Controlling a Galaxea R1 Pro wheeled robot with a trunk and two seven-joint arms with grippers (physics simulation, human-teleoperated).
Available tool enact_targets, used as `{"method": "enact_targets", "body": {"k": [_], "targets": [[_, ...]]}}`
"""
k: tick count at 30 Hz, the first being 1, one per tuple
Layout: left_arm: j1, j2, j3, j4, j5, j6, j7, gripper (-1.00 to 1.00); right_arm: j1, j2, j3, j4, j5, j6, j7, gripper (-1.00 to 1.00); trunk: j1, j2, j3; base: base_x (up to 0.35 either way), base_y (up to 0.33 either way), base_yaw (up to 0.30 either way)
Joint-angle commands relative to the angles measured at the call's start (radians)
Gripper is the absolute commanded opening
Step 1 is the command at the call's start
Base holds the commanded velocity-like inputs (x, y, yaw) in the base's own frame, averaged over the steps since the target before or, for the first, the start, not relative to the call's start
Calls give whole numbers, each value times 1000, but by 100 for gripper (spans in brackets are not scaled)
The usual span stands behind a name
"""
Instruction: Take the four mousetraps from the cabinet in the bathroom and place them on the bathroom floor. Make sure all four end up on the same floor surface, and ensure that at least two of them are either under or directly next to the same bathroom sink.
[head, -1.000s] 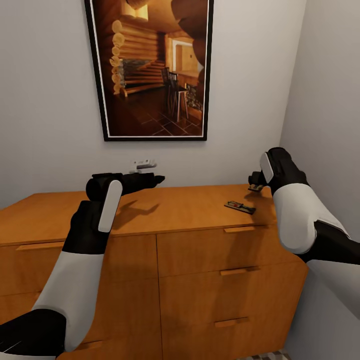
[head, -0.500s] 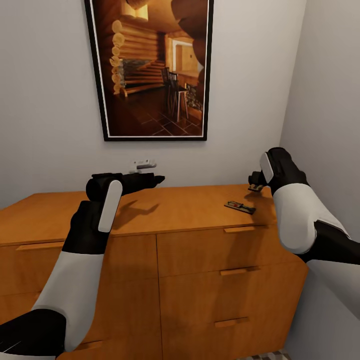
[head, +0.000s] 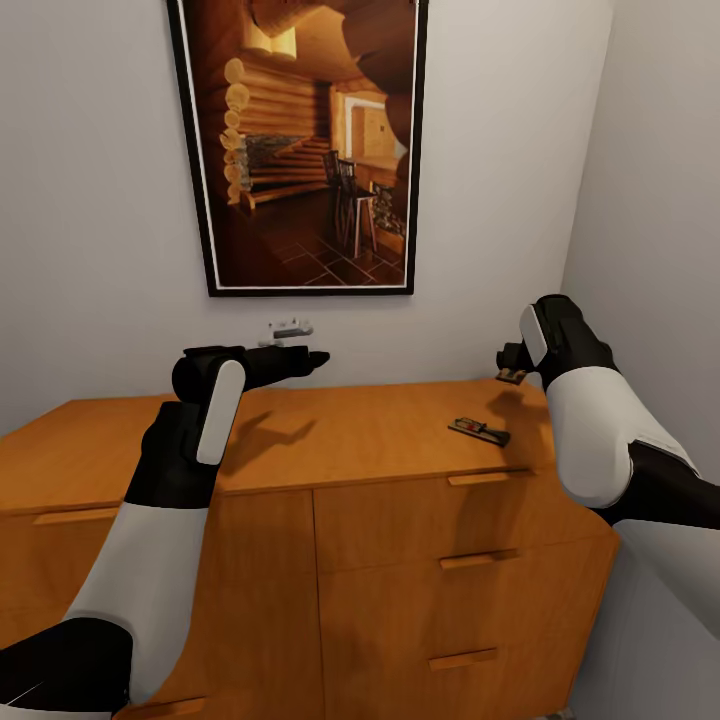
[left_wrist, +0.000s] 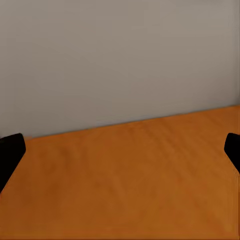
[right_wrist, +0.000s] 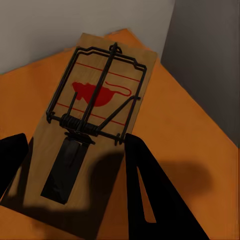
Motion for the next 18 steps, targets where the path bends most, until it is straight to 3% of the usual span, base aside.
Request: {"method": "enact_targets", "body": {"k": [1, 18], "targets": [[-1, 0, 0, -1, 6, 4, 5, 100, -1, 1, -4, -1, 8, 4, 3, -100, -4, 7, 2, 0, 0, 0], [-1, -3, -21, 1, 7, 2, 5, 100, -1, 1, -4, -1, 8, 4, 2, -100, -69, 126, 55, 0, 0, 0]]}}
